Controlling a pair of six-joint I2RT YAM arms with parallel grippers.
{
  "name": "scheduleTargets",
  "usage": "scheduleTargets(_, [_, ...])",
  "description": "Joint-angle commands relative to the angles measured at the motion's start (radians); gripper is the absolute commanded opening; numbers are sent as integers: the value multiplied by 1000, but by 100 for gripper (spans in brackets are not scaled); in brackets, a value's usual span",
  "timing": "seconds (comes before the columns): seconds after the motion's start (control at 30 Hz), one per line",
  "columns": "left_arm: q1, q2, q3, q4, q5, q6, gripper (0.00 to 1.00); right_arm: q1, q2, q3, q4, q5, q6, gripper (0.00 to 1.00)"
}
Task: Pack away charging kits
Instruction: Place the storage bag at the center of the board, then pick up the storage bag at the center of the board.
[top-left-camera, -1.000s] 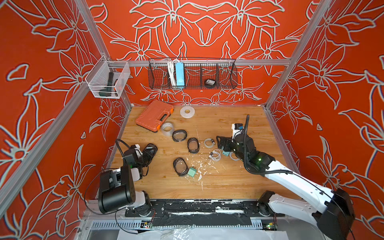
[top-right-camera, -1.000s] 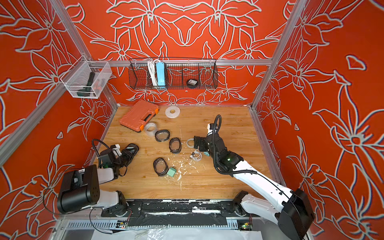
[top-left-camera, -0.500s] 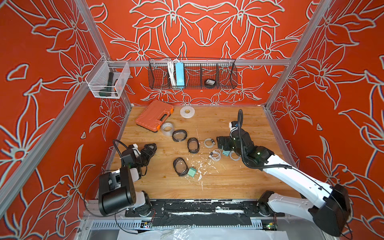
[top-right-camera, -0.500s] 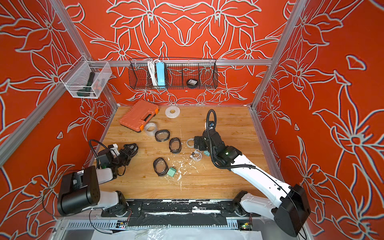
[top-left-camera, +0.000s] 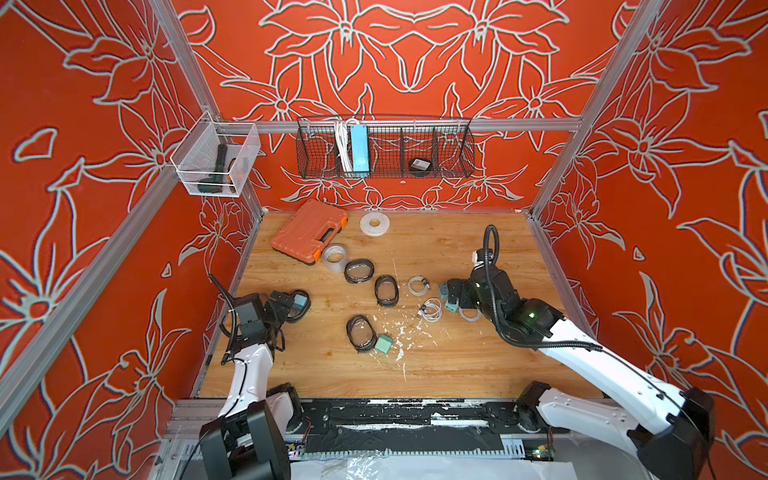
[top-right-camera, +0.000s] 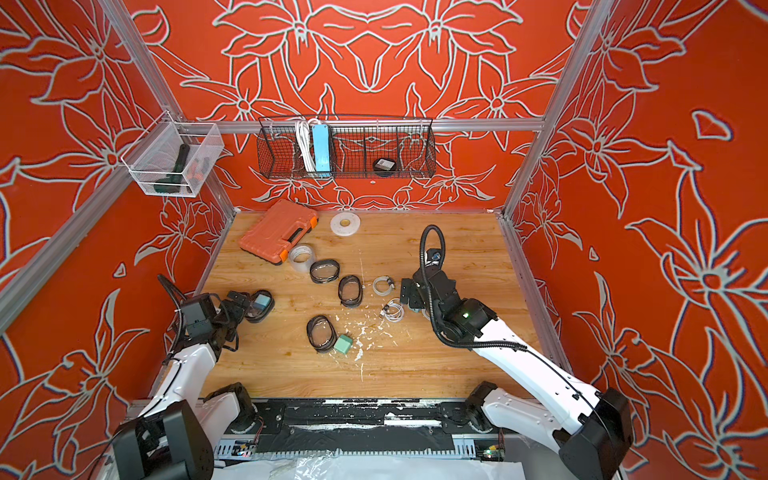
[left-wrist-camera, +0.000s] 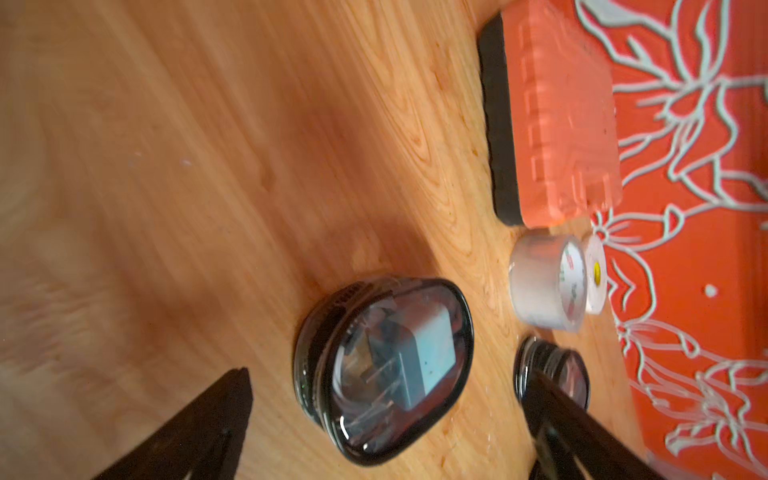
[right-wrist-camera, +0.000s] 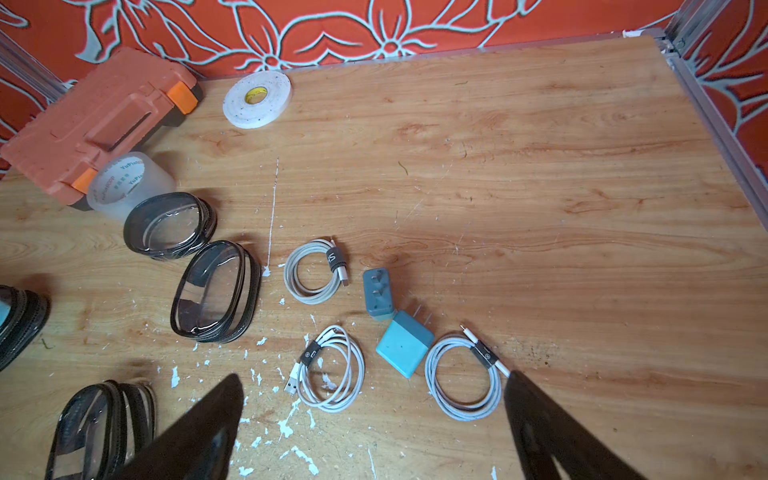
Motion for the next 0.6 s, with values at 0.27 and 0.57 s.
scheduleTargets(0.27, [-501,-85,169,-154,-228,79,96,-28,-23,-79,15,51,-107,80])
scheduleTargets(0.57, [-1061,247,456,-224,-565,-12,77,-88,-1,-97,37,11,-114,70])
